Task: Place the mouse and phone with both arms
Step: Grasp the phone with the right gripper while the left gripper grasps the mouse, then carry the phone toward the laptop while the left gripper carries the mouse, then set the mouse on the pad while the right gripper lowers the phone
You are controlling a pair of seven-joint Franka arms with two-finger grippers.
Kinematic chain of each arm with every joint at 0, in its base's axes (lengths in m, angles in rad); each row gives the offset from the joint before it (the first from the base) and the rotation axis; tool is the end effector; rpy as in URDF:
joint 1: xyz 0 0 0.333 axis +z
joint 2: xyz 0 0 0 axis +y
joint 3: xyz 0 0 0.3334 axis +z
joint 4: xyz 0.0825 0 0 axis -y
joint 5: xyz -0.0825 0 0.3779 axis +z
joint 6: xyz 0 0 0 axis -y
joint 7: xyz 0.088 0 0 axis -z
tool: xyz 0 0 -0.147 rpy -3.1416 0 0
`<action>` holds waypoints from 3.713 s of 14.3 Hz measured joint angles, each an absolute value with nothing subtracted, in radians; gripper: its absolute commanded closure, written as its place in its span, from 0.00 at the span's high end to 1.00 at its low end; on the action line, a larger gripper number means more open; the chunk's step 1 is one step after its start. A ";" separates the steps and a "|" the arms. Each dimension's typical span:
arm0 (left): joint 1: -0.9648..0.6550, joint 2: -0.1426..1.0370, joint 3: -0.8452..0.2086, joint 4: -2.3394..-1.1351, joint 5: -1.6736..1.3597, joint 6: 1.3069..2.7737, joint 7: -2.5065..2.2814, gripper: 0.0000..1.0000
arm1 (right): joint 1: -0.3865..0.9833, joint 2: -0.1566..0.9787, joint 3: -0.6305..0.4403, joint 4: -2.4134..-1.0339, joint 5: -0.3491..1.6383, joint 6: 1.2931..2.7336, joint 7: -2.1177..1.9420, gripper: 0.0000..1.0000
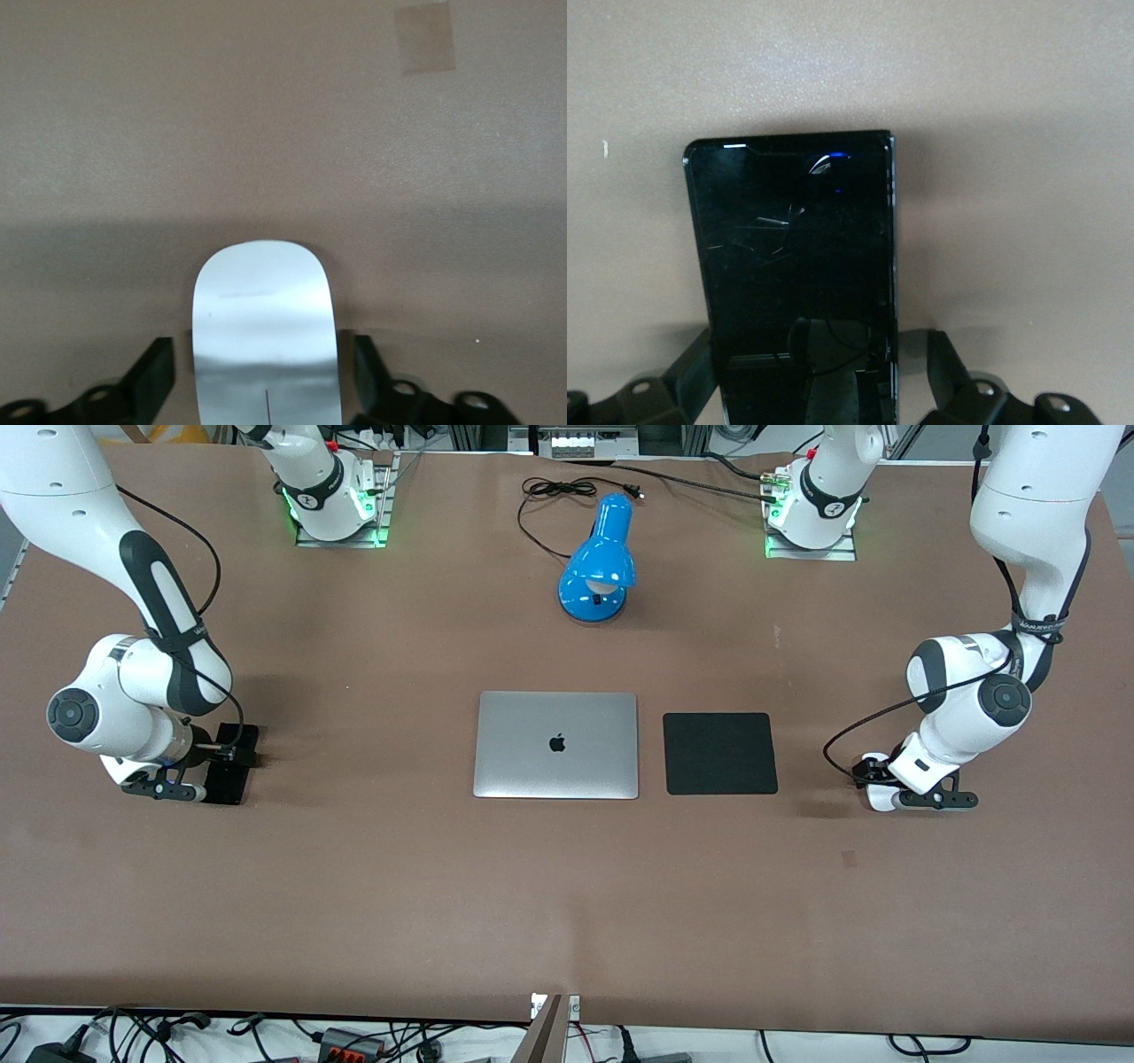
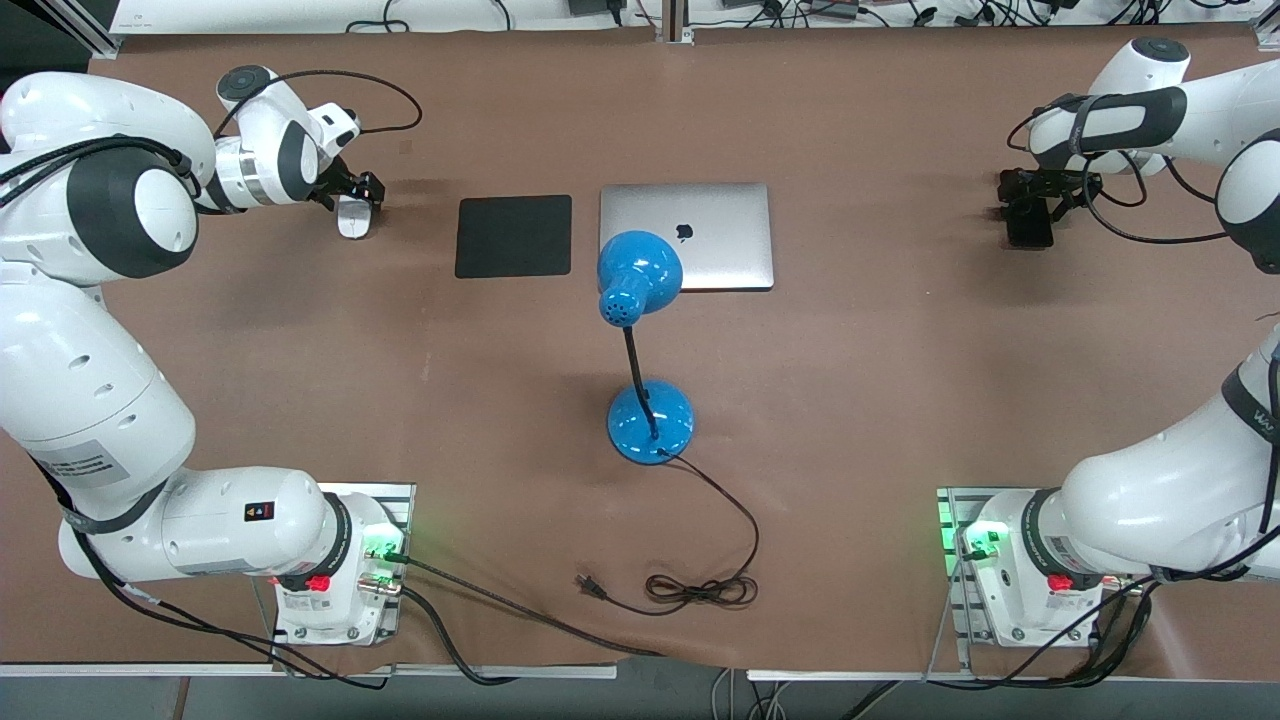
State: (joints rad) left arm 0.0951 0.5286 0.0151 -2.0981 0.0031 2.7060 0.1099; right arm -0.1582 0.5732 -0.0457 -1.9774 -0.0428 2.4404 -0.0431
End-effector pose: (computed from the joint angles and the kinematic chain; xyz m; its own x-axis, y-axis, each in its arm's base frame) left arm 0.5930 0.0657 0.1515 0.9970 -0.0055 0.0778 -0.0041 -0.9998 -0.0178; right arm 0.5879 -0.1230 0.1451 0.9861 -0.1220 -0.1127 -0.1178 -0.9921 0.0438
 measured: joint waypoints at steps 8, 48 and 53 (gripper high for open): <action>0.085 0.430 -0.027 -1.984 0.004 2.429 0.114 0.36 | -0.162 0.570 -0.043 -1.964 -0.043 2.433 -0.046 0.29; -0.022 0.346 -0.279 -1.894 0.279 2.247 -0.437 1.00 | 0.440 0.679 0.013 -1.731 0.044 2.213 0.476 0.71; 0.006 0.332 -0.279 -1.641 0.279 1.809 -0.175 1.00 | 0.441 0.676 0.012 -1.731 0.044 2.213 0.476 1.00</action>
State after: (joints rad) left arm 0.0057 0.3315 -0.2792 -1.6409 0.2793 1.8093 -0.1750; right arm 0.4407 0.6757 0.0124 -1.7310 0.0443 2.2135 0.4761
